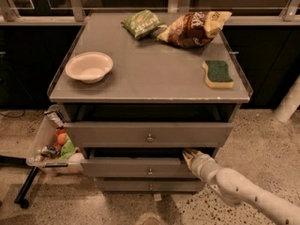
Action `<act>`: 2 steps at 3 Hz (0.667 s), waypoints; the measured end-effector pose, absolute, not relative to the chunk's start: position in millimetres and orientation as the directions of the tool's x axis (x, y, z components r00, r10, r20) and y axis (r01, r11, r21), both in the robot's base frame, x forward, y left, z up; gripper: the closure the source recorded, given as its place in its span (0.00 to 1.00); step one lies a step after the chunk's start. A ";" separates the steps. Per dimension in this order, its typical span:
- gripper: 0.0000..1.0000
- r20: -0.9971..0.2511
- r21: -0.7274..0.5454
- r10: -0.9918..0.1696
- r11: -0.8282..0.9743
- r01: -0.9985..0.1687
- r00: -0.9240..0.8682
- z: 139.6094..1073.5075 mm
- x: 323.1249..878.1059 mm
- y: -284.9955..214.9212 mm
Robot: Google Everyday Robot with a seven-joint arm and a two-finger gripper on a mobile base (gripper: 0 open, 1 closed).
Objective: Open middle drawer
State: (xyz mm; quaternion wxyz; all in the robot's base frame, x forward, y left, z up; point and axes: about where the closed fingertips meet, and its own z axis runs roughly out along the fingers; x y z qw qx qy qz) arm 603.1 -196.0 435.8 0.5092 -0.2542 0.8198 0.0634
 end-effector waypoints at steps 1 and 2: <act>1.00 -0.861 -0.122 -0.337 0.864 -0.489 -0.382 433.6 595.2 -195.5; 1.00 -0.840 -0.064 -0.317 0.863 -0.501 -0.440 430.7 574.2 -197.5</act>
Offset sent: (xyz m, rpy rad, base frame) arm -0.1722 0.0215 -0.0221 0.3349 0.5630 0.0690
